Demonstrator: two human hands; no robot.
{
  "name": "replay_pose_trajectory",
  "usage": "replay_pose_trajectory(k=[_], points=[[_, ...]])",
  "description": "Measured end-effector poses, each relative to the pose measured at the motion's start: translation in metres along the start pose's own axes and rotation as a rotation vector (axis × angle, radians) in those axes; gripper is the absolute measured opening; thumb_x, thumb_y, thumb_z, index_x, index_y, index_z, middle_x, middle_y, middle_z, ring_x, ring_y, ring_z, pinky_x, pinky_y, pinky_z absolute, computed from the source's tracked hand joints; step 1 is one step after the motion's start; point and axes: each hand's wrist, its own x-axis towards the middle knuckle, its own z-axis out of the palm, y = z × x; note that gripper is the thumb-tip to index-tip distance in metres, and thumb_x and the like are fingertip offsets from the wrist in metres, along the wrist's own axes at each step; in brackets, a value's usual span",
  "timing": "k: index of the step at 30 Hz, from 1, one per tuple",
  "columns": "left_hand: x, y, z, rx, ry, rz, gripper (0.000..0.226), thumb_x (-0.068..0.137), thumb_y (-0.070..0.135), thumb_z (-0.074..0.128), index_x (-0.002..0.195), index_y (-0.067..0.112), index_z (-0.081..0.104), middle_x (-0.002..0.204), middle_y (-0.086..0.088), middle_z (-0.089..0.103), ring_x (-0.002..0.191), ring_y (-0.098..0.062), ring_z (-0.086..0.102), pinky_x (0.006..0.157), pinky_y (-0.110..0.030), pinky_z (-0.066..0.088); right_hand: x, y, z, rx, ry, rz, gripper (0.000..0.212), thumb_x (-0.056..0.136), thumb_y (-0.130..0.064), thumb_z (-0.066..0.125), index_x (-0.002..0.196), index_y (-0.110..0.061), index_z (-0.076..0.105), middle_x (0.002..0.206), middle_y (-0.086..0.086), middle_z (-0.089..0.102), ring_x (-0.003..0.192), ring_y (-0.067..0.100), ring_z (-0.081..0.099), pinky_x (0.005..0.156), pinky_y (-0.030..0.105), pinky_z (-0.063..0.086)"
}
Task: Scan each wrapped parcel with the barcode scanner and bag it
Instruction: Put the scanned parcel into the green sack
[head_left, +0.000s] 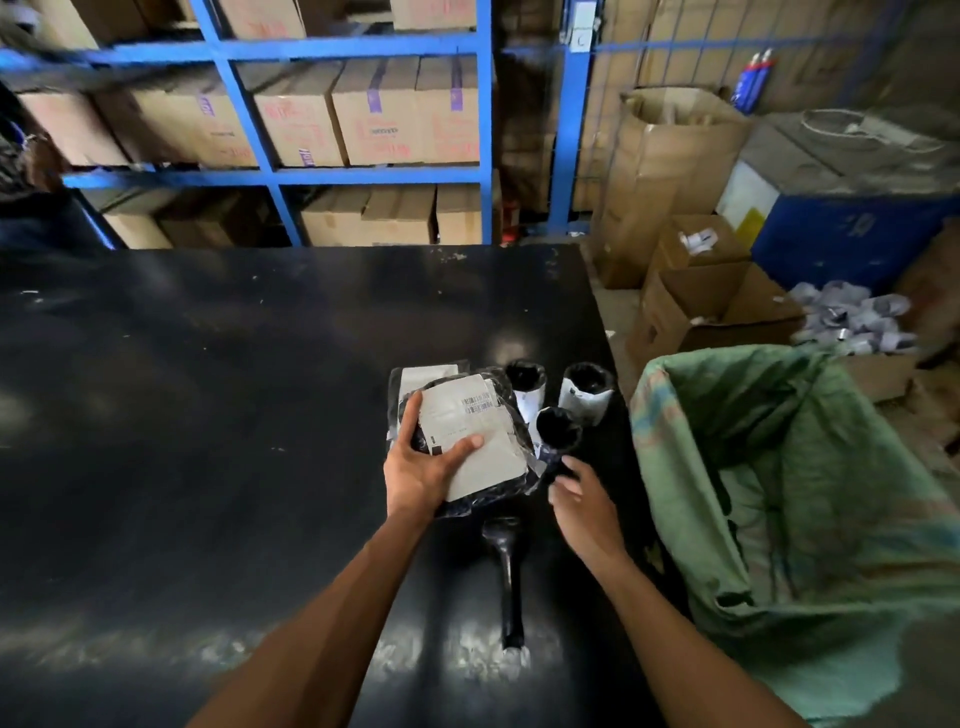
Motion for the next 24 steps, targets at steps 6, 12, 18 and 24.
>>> replay_pose_trajectory(k=[6,12,18,24], points=[[-0.005,0.017,0.115,-0.053,-0.139,0.048,0.084,0.065,0.043,0.094,0.137,0.049,0.052,0.129,0.009,0.068,0.11,-0.007,0.069,0.094,-0.035,0.057,0.038,-0.057,-0.105,0.217,-0.017,-0.156,0.059,0.102,-0.045,0.054,0.157,-0.037,0.033,0.146,-0.007,0.051,0.12,0.011,0.054,0.105,0.035,0.043],[-0.019,0.027,0.253,0.11,-0.285,0.022,0.062,0.095,0.058,0.056,0.152,0.046,0.033,0.13,0.01,0.06,0.1,0.002,0.065,0.083,-0.017,0.051,0.081,-0.027,-0.227,0.135,-0.028,-0.218,0.077,0.095,-0.034,0.072,0.159,-0.039,0.03,0.145,-0.011,0.058,0.126,0.007,0.06,0.11,0.033,0.048],[-0.031,0.0,0.356,0.67,-0.29,0.051,0.066,0.1,0.066,0.02,0.157,0.044,-0.005,0.157,-0.021,0.02,0.141,-0.043,0.026,0.116,-0.058,0.023,0.114,0.047,-0.316,0.178,0.093,-0.072,0.075,0.097,-0.023,0.069,0.16,-0.037,0.03,0.148,0.0,0.057,0.123,0.021,0.062,0.103,0.042,0.053],[-0.02,-0.033,0.383,0.861,-0.218,0.071,0.072,0.104,0.054,0.031,0.161,0.022,0.0,0.148,-0.026,0.035,0.123,-0.047,0.049,0.096,-0.052,0.046,0.12,0.12,-0.329,-0.043,-0.089,0.146,0.081,0.099,-0.034,0.066,0.162,-0.039,0.017,0.156,-0.004,0.046,0.136,0.021,0.051,0.115,0.042,0.041]])
